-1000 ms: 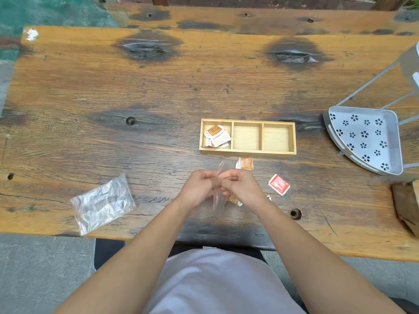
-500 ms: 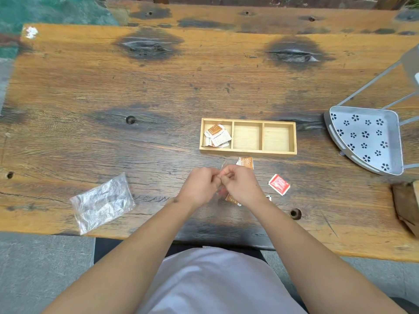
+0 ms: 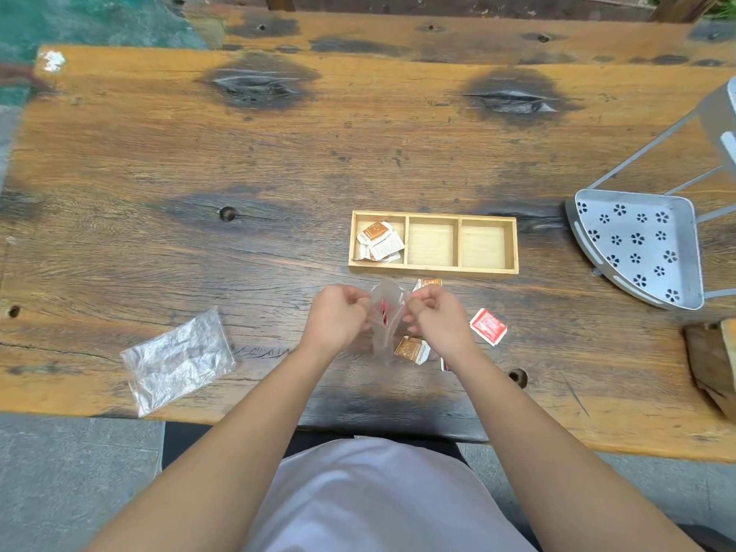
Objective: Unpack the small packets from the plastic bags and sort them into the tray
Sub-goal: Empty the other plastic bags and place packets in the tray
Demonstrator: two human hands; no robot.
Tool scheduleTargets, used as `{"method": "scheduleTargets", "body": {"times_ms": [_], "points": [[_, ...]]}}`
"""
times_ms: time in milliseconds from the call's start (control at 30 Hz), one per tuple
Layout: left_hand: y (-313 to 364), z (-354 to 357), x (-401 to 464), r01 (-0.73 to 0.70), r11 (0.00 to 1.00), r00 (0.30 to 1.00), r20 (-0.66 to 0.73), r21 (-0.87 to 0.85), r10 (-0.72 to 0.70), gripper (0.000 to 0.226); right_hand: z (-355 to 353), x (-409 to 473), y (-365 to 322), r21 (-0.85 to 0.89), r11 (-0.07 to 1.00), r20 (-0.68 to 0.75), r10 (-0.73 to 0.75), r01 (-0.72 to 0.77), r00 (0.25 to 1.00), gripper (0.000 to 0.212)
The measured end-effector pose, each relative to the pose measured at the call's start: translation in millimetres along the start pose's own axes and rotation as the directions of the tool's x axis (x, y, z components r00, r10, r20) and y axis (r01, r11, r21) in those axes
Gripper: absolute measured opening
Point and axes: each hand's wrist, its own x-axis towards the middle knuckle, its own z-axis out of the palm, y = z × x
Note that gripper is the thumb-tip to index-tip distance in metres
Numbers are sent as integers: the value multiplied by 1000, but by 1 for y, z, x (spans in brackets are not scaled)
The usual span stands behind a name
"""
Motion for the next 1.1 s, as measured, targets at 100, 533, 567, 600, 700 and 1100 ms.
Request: {"method": "scheduleTargets", "body": {"times_ms": [100,533,567,600,700,1100], "points": [[2,-7,-1,34,999,999,-34,-31,-35,27,-13,0,8,32,999,-72,11,-9,997,10],[48,-1,-13,-19,941,999,-53,-337,1,16,18,-16,32,-119,970,145,-196,214,970,83],[52,-2,-14,-20,929,999,-46,-371,3,14,19,-13,28,-118,966,97,-218,229,971,69],[56,-3,-15,-22,918,999,-42,-396,6,12,18,-9,23,-126,960,48,-246,250,968,53],[63,-10,-16,-44,908,997,-71,-417,15,14,12,-4,10,-99,966,-43,-243,238,969,26],[-9,2,7,214,888,932,356,-407,-62,42,-34,-7,8,426,894,231,41,-139,972,9]]}}
